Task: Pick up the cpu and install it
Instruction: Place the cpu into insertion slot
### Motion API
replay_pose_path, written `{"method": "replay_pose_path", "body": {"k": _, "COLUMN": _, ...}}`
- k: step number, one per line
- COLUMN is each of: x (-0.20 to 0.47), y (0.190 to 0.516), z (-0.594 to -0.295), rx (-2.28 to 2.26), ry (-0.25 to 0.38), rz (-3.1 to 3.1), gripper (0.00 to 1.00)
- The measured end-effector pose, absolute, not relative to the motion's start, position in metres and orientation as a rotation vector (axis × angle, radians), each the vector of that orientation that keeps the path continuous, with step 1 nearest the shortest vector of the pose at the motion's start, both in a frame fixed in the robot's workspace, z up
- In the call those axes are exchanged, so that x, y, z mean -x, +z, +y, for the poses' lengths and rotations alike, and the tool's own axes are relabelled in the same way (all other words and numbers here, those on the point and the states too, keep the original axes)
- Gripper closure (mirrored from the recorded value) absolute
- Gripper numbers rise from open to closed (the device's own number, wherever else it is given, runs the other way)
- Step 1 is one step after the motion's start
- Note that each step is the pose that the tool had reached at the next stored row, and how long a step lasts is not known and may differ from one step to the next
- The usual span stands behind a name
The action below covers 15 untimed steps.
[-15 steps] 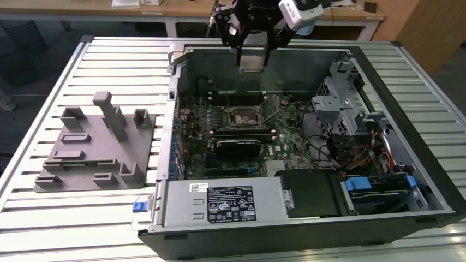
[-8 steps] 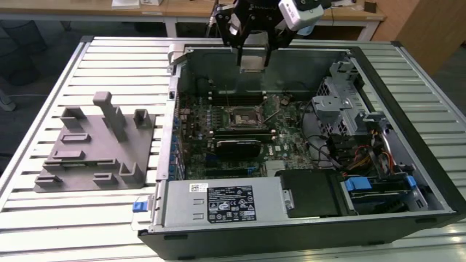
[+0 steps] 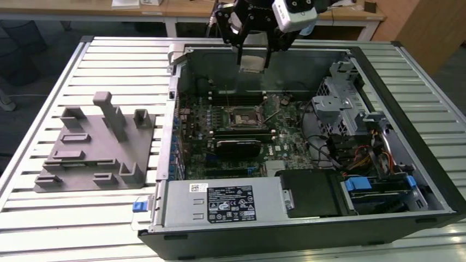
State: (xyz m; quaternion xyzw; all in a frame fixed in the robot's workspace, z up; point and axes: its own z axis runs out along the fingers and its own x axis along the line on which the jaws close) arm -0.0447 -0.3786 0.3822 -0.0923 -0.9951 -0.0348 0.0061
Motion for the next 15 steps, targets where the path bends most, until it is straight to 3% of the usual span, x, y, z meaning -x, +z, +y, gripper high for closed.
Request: {"method": "replay_pose_path", "body": {"k": 15, "x": 0.0448, "y": 0.3801, "z": -0.3786, "rx": 0.698, "ry": -0.111, "rz": -3.058, "gripper": 0.47}}
